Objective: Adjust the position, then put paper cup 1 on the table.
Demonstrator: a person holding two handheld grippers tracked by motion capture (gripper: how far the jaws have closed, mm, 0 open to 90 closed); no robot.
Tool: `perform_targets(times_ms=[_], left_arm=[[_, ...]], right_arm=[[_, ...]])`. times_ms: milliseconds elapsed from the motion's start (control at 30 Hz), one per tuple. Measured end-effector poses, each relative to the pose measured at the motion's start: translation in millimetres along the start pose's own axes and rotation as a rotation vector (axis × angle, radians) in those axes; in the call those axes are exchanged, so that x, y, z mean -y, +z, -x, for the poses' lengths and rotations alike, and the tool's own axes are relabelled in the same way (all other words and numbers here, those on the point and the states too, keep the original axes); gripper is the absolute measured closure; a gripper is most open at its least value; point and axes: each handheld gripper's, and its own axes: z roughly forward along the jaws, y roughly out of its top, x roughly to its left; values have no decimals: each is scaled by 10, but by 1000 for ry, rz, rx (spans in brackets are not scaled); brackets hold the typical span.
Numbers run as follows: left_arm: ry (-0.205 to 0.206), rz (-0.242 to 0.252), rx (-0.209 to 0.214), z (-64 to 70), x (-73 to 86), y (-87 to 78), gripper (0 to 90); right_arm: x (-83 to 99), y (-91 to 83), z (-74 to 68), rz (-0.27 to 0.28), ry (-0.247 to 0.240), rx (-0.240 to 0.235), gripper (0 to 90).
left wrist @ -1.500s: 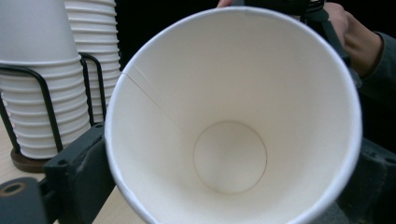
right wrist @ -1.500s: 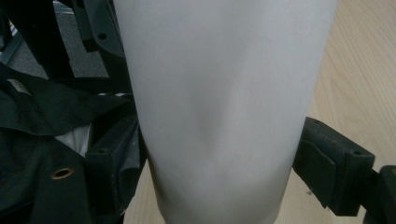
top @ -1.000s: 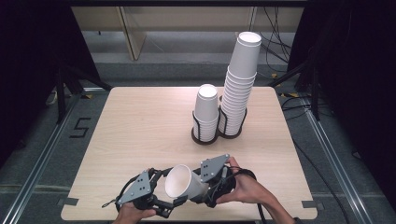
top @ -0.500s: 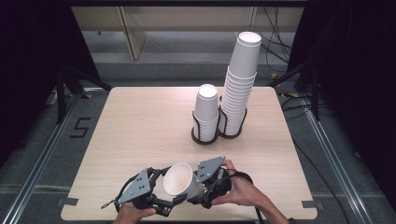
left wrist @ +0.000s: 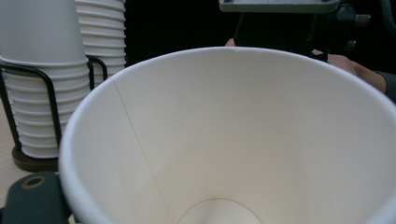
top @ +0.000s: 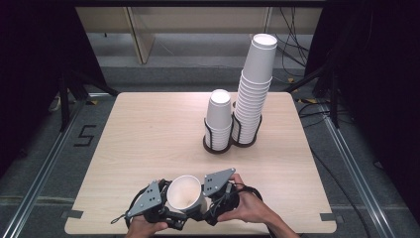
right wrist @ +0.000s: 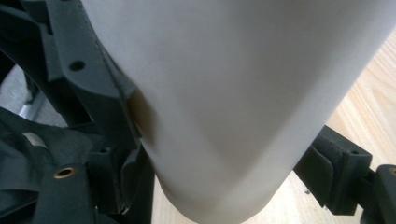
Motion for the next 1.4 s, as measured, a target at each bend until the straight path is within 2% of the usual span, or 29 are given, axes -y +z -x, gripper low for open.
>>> perform_targets(times_ms=[167, 233, 367, 500, 700, 733, 833, 933, 967, 1167, 1233, 1400], left_arm=[[-4, -10, -14, -28, -5, -15, 136], [9, -19, -34, -39, -8, -18, 139], [6, -37, -81, -87, -16, -39, 140], [36, -74, -160, -141, -25, -79, 140], [42, -93, -277, -233, -11, -119, 140], [47, -110, -300, -246, -13, -134, 140], [45, -118, -356, -293, -1, -151, 140], [45, -109, -383, -336, 12, -163, 140], [49, -126, -407, -341, 5, -182, 140], [42, -132, -449, -396, 17, -217, 139], [30, -130, -462, -410, 20, -226, 139], [29, -127, -485, -469, 27, -221, 139]], right_arm=[[25, 15, 22, 18, 46, -5, 223], [49, 15, 50, 15, 69, 2, 208], [100, -27, 87, -9, 88, 25, 194], [167, -108, 143, -39, 103, 87, 194], [273, -233, 202, -44, 139, 180, 195], [287, -254, 207, -42, 145, 185, 196], [324, -297, 213, -32, 165, 223, 195], [377, -330, 222, -29, 187, 243, 194], [397, -335, 229, -32, 192, 252, 194], [467, -373, 245, -35, 220, 264, 195], [472, -386, 245, -37, 219, 269, 195], [502, -407, 235, -44, 226, 286, 195]])
